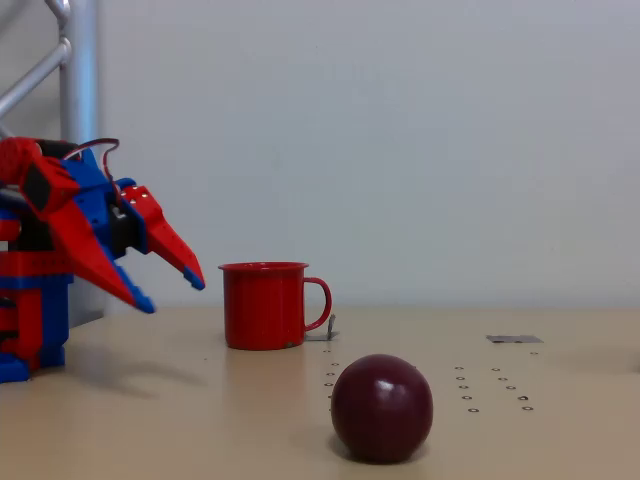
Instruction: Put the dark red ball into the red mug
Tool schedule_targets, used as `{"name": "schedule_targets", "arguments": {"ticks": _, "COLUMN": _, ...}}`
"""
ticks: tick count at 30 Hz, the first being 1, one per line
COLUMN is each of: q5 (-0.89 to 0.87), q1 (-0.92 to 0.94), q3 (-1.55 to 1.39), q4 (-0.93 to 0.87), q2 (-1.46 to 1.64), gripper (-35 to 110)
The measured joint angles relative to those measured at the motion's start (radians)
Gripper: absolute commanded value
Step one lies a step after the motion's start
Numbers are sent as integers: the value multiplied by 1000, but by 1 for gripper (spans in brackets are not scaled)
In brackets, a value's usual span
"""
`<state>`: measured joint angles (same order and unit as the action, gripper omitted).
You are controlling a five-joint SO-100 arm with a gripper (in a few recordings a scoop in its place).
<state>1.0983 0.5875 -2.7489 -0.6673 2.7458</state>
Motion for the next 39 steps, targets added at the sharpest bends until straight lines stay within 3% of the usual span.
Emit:
{"name": "schedule_targets", "arguments": {"ticks": 10, "q5": 2, "q1": 18, "q3": 210, "q4": 37, "q2": -273, "gripper": 32}}
{"name": "schedule_targets", "arguments": {"ticks": 16, "q5": 34, "q1": 32, "q3": 431, "q4": 40, "q2": -621, "gripper": 39}}
{"name": "schedule_targets", "arguments": {"ticks": 28, "q5": 183, "q1": 12, "q3": 595, "q4": 442, "q2": -1040, "gripper": 35}}
{"name": "schedule_targets", "arguments": {"ticks": 39, "q5": 193, "q1": -12, "q3": 756, "q4": 546, "q2": -1218, "gripper": 36}}
